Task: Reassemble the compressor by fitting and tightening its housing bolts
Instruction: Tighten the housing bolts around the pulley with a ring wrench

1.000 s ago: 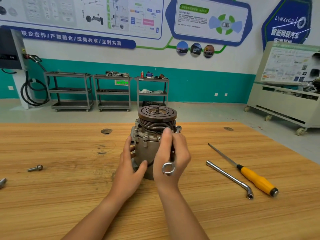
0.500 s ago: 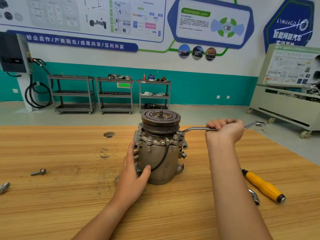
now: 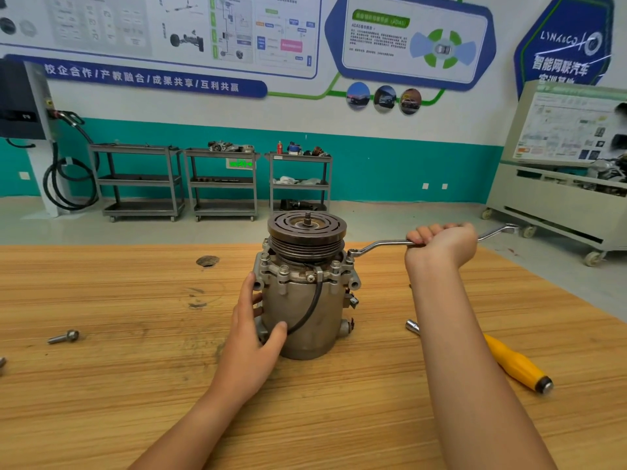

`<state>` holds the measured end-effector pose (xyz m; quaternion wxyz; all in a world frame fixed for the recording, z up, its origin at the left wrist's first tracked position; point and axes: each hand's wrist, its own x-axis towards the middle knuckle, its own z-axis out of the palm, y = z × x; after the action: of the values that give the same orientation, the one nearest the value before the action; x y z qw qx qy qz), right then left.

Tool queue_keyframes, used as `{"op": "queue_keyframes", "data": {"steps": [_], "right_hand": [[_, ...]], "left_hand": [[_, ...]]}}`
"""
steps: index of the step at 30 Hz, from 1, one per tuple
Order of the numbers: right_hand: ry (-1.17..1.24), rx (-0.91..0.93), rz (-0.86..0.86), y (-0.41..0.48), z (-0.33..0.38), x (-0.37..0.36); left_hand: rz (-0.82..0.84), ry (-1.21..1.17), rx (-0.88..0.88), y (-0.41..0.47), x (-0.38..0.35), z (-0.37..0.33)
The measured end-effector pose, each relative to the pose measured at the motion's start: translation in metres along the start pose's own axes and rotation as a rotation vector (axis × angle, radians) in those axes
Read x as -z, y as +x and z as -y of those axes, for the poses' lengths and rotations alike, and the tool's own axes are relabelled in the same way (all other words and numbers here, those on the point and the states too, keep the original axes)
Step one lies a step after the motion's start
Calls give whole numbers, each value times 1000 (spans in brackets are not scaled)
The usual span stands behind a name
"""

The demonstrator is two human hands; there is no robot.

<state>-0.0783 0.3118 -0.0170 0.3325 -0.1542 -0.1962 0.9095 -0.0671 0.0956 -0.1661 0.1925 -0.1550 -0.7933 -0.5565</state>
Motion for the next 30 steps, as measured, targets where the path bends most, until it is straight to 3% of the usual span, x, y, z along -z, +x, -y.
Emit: {"op": "queue_keyframes", "data": {"steps": [16,25,30], "right_hand": [[-7,61,19,-3,-6,6],[15,370,14,-29,-24,31],[-82,564,139,-64,-44,48]], "left_hand": [[-5,12,-5,-1,0,0],[-8,19,0,0,0,-2],[-17,12,-2,-1,-2,-2]]}}
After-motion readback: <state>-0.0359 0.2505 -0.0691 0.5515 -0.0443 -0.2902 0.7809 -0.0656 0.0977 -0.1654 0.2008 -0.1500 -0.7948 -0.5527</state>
